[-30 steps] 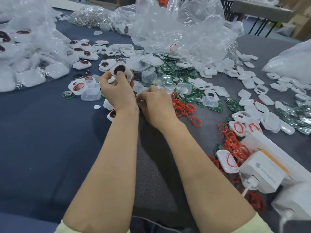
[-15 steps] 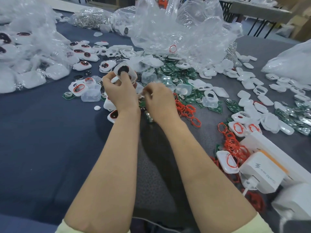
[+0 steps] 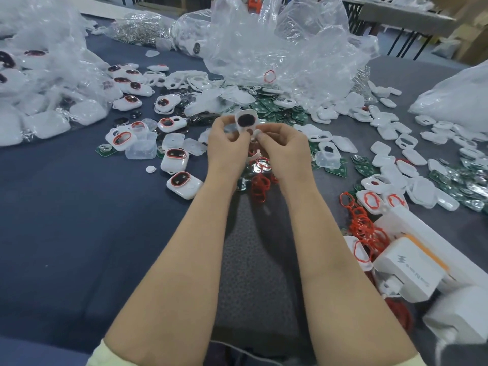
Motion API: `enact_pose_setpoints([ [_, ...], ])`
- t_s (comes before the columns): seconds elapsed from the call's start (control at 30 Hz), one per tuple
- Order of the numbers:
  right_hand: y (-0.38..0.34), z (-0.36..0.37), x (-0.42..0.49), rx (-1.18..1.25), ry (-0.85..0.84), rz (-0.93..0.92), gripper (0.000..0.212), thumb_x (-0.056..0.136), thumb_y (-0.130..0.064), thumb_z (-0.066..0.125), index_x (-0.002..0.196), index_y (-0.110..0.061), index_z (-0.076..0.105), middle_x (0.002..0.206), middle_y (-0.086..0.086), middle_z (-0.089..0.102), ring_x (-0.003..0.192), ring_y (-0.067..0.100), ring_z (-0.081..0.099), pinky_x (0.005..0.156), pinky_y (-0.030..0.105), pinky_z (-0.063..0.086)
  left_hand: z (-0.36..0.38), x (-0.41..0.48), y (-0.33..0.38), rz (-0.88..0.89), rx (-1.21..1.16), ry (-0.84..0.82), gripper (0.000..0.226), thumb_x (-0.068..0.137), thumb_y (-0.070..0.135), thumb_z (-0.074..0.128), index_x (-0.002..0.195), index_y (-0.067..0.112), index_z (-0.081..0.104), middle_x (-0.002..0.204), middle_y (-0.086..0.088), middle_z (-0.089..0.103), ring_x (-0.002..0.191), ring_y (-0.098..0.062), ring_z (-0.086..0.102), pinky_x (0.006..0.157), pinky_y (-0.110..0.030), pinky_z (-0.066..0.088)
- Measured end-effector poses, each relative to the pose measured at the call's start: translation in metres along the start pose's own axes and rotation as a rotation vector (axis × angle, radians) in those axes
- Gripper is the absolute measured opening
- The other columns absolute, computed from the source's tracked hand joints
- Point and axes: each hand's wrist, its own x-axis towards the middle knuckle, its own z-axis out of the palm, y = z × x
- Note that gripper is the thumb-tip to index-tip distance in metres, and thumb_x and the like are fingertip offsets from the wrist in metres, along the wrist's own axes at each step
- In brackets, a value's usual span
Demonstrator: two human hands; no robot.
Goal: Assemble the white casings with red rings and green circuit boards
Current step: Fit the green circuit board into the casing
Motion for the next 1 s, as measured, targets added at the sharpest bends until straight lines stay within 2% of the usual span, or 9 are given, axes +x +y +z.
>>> enact_pose_setpoints([
  [0.07,0.004,0.001,0.002,-0.075,0.041,-0.048,0.014,0.086,0.0,0.064,0.085,-0.014,0.066,0.075,-0.004,0.067,0.063,-0.004,0.062,0.062,0.012,0.049,0.001,-0.001,0.0,0.018,0.032,-0.005,0.023,0.091,0.0,0.057,0.101,0.019,0.051,0.093,-0.016,0.068,0.064,-0.008,0.064,0.053,-0.016,0.05],
  [0.17,0.008,0.003,0.003,-0.137,0.092,-0.081,0.01,0.086,-0.004,0.065,0.087,-0.014,0.063,0.081,-0.004,0.066,0.072,0.002,0.062,0.072,0.018,0.051,0.0,-0.002,0.001,0.041,0.072,-0.011,0.027,0.09,-0.001,0.057,0.111,0.014,0.052,0.095,-0.017,0.068,0.066,-0.008,0.063,0.054,-0.016,0.049],
  [0.27,0.01,0.002,0.004,-0.183,0.11,-0.117,0.012,0.086,-0.005,0.065,0.085,-0.017,0.063,0.08,-0.005,0.066,0.073,0.006,0.061,0.072,0.019,0.051,0.001,-0.003,0.001,0.045,0.097,-0.033,0.026,0.091,0.003,0.059,0.114,0.014,0.055,0.1,-0.02,0.068,0.072,-0.013,0.064,0.056,-0.018,0.05],
  [0.4,0.012,0.003,0.003,-0.274,0.131,-0.171,0.011,0.086,-0.005,0.064,0.091,-0.013,0.069,0.084,-0.001,0.068,0.074,0.009,0.062,0.073,0.019,0.05,0.003,-0.004,0.002,0.025,0.085,-0.054,0.024,0.091,0.006,0.06,0.106,0.024,0.056,0.102,-0.019,0.067,0.075,-0.014,0.063,0.055,-0.016,0.049],
  [0.53,0.012,0.005,0.001,-0.37,0.178,-0.269,0.008,0.085,-0.003,0.064,0.092,-0.008,0.065,0.084,0.002,0.066,0.068,0.005,0.056,0.066,0.008,0.042,0.003,-0.004,0.001,0.054,0.131,-0.066,0.029,0.088,0.005,0.061,0.096,0.033,0.057,0.096,-0.012,0.068,0.075,-0.015,0.063,0.06,-0.027,0.05],
  [0.6,0.012,0.006,0.001,-0.417,0.178,-0.278,0.005,0.086,-0.003,0.063,0.089,-0.007,0.065,0.086,0.007,0.067,0.07,0.012,0.056,0.068,0.014,0.043,0.003,-0.004,0.0,0.072,0.167,-0.064,0.034,0.086,0.003,0.061,0.093,0.036,0.056,0.093,-0.008,0.069,0.076,-0.017,0.065,0.066,-0.034,0.055],
  [0.73,0.012,0.008,0.0,-0.418,0.217,-0.25,0.005,0.085,-0.006,0.065,0.089,-0.008,0.068,0.092,0.005,0.06,0.084,0.02,0.059,0.083,0.032,0.047,0.005,-0.004,-0.002,0.065,0.19,-0.078,0.033,0.086,0.0,0.058,0.097,0.031,0.055,0.099,-0.016,0.069,0.078,-0.022,0.066,0.078,-0.042,0.055],
  [0.9,0.013,0.008,0.002,-0.285,0.23,-0.127,0.013,0.085,-0.009,0.066,0.091,-0.017,0.056,0.096,0.01,0.06,0.086,0.019,0.058,0.082,0.037,0.049,0.006,-0.004,-0.002,0.066,0.185,-0.084,0.029,0.088,0.001,0.058,0.104,0.024,0.055,0.098,-0.017,0.068,0.071,-0.016,0.065,0.073,-0.034,0.055],
  [1.0,0.012,0.006,0.005,-0.142,0.194,0.006,0.021,0.085,-0.01,0.067,0.098,-0.015,0.051,0.102,0.012,0.063,0.092,0.022,0.062,0.085,0.039,0.052,0.006,-0.004,-0.001,0.056,0.175,-0.084,0.029,0.088,-0.001,0.057,0.106,0.022,0.055,0.101,-0.018,0.068,0.073,-0.018,0.066,0.076,-0.038,0.058],
])
